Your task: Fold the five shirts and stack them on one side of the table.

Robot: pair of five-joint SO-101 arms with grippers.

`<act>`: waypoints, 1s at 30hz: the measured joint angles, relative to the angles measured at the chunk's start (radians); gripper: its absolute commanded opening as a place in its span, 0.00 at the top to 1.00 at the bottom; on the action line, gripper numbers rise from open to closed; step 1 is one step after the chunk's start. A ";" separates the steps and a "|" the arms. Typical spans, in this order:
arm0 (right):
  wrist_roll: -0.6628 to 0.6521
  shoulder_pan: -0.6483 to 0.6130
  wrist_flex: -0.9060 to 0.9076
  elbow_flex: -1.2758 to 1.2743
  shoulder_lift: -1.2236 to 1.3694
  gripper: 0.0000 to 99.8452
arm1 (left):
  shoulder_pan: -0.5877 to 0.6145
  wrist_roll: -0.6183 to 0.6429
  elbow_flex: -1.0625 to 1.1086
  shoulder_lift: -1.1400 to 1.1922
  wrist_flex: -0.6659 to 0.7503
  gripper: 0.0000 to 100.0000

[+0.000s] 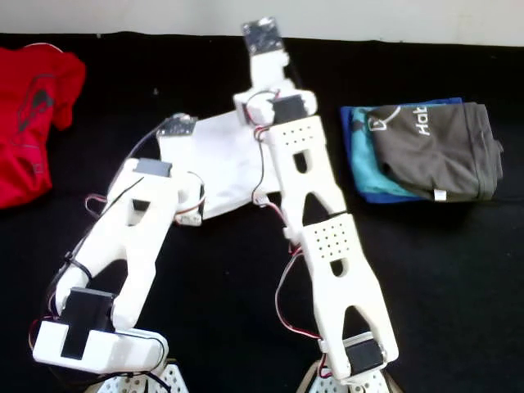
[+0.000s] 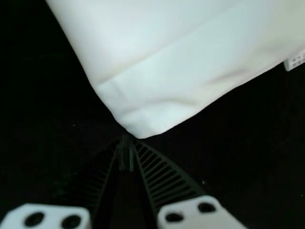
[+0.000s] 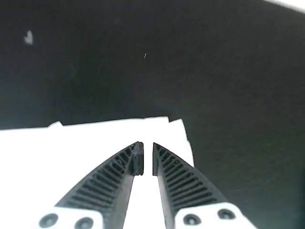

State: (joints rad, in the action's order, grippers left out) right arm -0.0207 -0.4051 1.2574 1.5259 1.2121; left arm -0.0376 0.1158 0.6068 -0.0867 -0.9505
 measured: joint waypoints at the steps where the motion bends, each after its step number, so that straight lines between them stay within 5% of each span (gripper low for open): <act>1: 0.000 0.000 -0.018 -0.023 0.000 0.96 | 0.000 0.000 0.021 0.000 0.025 0.99; 16: 0.000 0.084 -0.126 -0.207 0.000 0.96 | 0.000 0.000 0.066 -0.002 0.124 0.99; 30: 0.000 0.054 -0.011 -0.063 -0.002 0.96 | 0.060 0.000 0.018 -0.229 0.021 0.99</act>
State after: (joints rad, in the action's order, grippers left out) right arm -0.0207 -0.3514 1.2467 1.4630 1.2106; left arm 0.0222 0.1158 0.6252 -0.3153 -0.9291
